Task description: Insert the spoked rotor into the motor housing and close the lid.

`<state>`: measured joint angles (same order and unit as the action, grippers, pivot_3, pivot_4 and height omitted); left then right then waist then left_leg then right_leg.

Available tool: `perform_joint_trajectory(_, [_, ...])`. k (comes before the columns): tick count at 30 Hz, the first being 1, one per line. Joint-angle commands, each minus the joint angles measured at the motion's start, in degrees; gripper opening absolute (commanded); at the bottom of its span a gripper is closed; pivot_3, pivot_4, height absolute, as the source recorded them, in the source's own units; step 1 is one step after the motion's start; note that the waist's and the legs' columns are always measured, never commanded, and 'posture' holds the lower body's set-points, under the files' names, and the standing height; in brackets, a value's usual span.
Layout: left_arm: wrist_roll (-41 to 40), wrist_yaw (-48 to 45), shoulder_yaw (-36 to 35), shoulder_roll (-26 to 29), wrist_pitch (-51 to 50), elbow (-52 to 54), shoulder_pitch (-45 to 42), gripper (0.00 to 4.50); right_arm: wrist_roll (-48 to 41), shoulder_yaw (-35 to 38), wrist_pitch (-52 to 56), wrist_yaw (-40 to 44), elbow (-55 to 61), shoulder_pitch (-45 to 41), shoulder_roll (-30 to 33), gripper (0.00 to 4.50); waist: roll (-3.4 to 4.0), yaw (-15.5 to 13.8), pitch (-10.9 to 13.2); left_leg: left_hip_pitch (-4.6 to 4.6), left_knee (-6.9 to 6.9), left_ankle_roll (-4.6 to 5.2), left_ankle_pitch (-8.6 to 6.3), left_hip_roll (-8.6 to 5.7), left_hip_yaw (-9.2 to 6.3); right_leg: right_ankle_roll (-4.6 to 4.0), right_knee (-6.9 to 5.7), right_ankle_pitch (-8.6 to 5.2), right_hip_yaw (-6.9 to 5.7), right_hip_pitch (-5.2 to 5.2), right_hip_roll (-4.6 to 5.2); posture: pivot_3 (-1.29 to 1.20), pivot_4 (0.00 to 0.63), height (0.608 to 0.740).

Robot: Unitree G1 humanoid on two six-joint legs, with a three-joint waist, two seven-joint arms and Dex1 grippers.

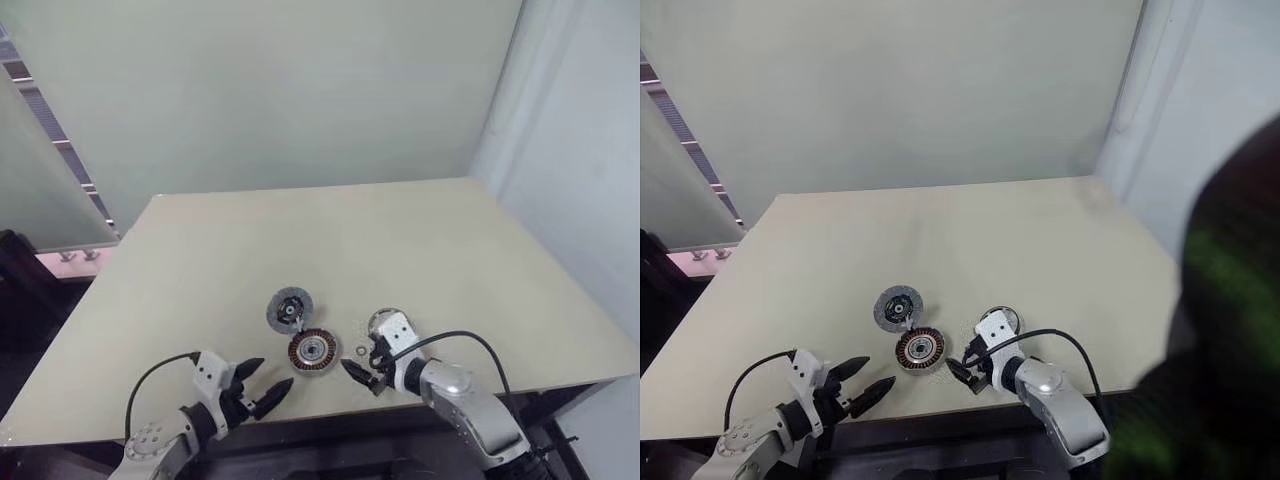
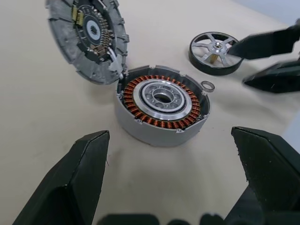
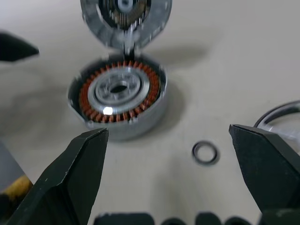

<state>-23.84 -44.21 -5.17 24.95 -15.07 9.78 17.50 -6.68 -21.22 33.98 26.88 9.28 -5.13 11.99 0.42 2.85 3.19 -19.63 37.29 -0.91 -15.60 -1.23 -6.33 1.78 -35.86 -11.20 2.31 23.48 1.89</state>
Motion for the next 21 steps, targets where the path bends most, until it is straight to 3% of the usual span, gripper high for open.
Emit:
perform_joint_trajectory(1, [-0.7,-0.5,0.2,0.7,0.0,3.0,-0.9,4.47,0.7,-0.4,-1.5,-0.4,-1.5,-1.7,-1.2,4.50,-0.01,0.0,0.0,0.00,-0.01,0.00,0.00,0.00,0.00,0.00,0.00,0.00,0.00,0.00,0.00,0.00,0.000,0.740])
perform_joint_trajectory(21, [0.0,-0.7,1.5,2.0,-0.8,3.7,-2.0,4.47,2.9,1.3,-6.8,-0.8,-15.7,-6.2,-3.9,4.50,-0.01,0.0,0.0,0.01,-0.04,0.01,0.01,0.00,0.01,0.00,-0.01,0.01,0.00,0.01,-0.01,0.00,0.000,0.740])
